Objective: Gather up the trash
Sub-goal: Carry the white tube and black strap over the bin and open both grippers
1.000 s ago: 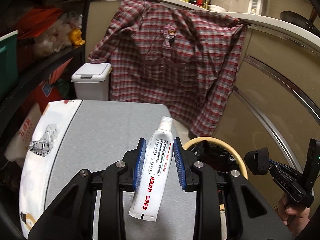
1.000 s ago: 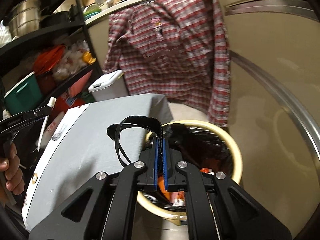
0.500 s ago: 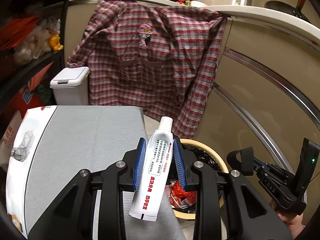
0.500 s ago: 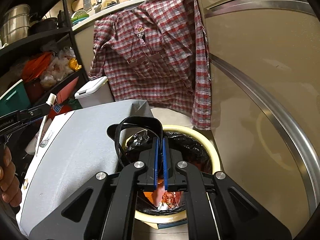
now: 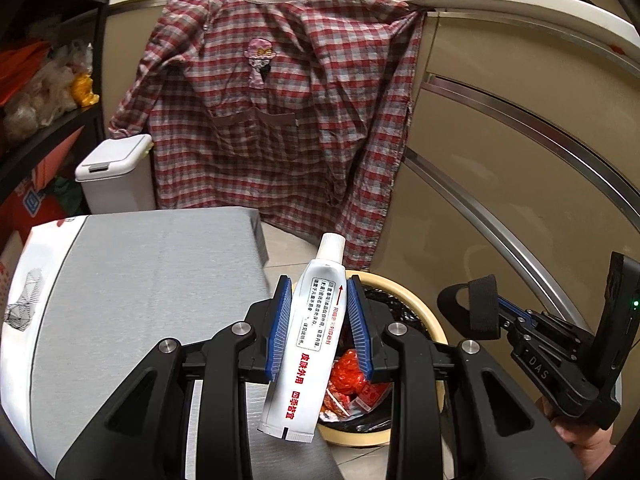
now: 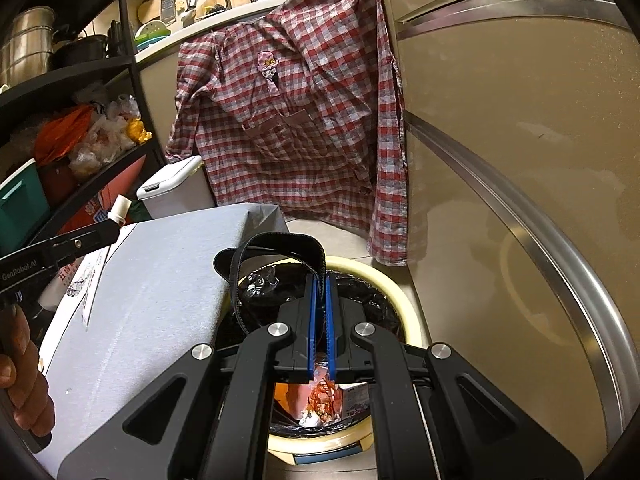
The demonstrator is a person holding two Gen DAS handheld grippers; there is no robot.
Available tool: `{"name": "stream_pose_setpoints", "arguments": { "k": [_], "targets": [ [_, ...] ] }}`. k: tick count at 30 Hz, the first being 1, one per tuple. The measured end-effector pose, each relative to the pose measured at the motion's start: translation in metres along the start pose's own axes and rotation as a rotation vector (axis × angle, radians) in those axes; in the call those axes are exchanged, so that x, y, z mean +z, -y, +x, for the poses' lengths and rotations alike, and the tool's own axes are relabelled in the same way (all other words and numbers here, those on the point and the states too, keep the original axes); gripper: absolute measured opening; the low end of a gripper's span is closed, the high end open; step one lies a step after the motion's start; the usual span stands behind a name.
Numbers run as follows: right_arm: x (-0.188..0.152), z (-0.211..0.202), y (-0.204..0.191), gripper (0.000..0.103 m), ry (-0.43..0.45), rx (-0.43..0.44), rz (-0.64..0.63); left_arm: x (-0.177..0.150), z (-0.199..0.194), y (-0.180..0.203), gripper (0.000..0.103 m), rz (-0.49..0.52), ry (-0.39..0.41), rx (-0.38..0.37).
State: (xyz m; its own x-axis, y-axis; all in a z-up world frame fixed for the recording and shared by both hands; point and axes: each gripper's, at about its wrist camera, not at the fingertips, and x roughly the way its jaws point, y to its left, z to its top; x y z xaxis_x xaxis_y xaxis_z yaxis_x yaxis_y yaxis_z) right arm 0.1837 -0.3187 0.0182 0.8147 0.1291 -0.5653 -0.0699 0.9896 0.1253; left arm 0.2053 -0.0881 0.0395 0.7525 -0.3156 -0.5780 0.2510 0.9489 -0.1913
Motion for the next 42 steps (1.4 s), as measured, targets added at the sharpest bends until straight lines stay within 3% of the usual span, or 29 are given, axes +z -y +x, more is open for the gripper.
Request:
{"name": "stream_pose_setpoints", "arguments": {
  "k": [14,17,18,19,21,28,32,42],
  "targets": [
    [-0.001,0.008,0.003,0.005,-0.015,-0.005,-0.008,-0.001,0.022,0.018,0.029,0.020,-0.023,-0.059],
    [-0.002,0.013,0.002,0.012,-0.039,-0.005,-0.009,0.001,0.026,0.022,0.029,0.022,-0.030,-0.100],
    [-0.003,0.015,0.003,0.015,-0.045,-0.006,-0.009,0.001,0.026,0.024,0.034,0.025,-0.027,-0.107],
    [-0.003,0.015,0.002,0.017,-0.045,-0.006,-0.009,0.002,0.026,0.025,0.045,0.029,-0.022,-0.112],
    [-0.003,0.015,0.002,0.021,-0.042,-0.008,-0.010,0.002,0.024,0.027,0.049,0.034,-0.005,-0.110],
    [-0.004,0.017,0.004,0.025,-0.046,-0.005,-0.003,0.001,0.023,0.021,0.048,0.027,-0.011,-0.112],
    [-0.004,0.019,0.001,0.041,-0.056,-0.003,-0.012,0.001,0.015,0.014,0.048,0.029,-0.004,-0.106],
    [-0.015,0.033,-0.005,0.044,-0.175,0.003,-0.028,0.001,-0.009,-0.010,0.048,0.003,0.016,-0.081]
  ]
}}
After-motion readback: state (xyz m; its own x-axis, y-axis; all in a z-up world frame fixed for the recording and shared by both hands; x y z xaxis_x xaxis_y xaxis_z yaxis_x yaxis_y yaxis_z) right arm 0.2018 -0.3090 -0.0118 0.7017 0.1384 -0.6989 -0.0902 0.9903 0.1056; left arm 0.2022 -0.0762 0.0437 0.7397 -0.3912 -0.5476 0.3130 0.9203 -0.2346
